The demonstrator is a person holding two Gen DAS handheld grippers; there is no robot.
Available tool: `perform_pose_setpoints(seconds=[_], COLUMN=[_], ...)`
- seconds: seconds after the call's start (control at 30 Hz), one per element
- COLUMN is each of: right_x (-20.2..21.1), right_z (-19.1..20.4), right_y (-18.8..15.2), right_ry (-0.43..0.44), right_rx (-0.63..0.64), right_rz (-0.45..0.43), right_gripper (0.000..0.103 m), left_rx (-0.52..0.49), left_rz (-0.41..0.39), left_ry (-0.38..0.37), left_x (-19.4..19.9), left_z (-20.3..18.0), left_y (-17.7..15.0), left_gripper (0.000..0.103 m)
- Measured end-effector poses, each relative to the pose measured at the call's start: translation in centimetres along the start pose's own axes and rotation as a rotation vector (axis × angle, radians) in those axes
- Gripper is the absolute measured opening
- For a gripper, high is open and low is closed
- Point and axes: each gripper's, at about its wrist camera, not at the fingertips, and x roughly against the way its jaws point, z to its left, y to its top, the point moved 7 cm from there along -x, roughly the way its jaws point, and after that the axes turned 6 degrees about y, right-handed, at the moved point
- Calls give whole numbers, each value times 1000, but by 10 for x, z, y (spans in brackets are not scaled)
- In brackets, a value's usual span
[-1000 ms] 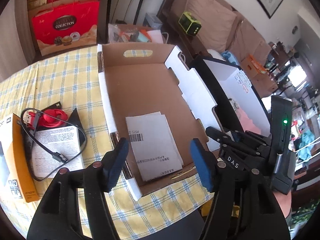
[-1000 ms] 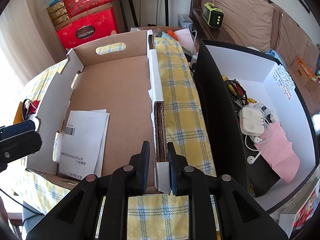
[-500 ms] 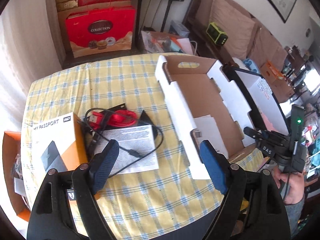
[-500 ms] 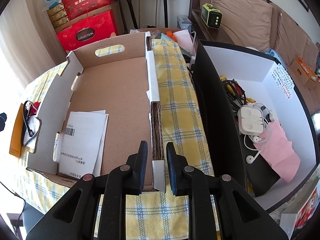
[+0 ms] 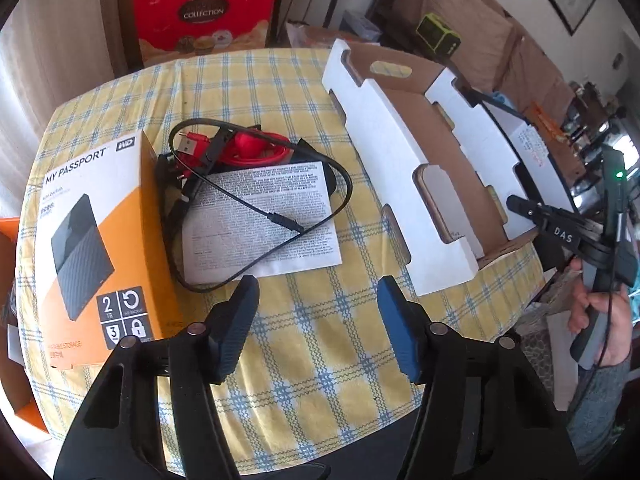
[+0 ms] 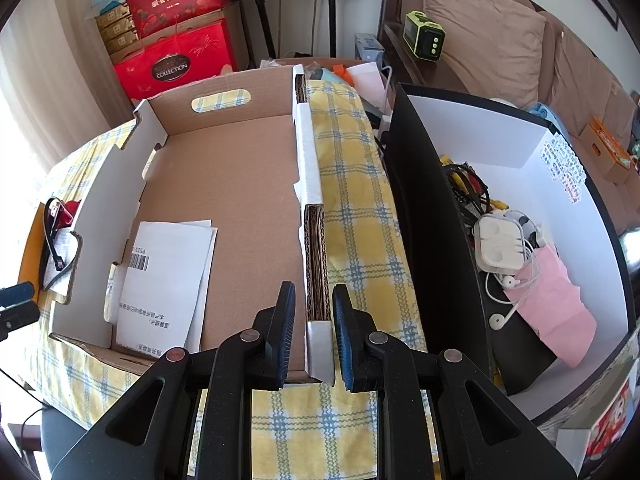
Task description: Organize objects
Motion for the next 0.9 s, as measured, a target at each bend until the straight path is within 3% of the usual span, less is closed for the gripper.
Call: perform_pose_setpoints(seconds=[0.1, 0.27, 0.5, 0.63, 0.83, 0.9], right_x=[0, -1, -2, -2, -2, -2], right_z=[0, 1, 2, 2, 5, 5], right_y=[0, 0, -1, -1, -1, -1], right_ry=[1, -1, -2, -1, 1, 2], right_rx=[1, 3, 5, 2, 13, 13], right_rz=[1, 1, 2, 5, 6, 8], right_gripper=[17, 18, 19, 20, 21, 23], left_rx=[-27, -82, -166, -206, -174, -159], left_rz=[-15, -56, -53, -52, -68, -73], left_ry=[27, 138, 263, 345, 354, 305], left_x=[-7, -12, -29, -38, -41, -38], left_z=[-6, -18, -31, -32, -24, -23], left_y=[-1, 4, 9, 10, 17, 19], left_gripper=[56, 60, 59, 38, 33, 14])
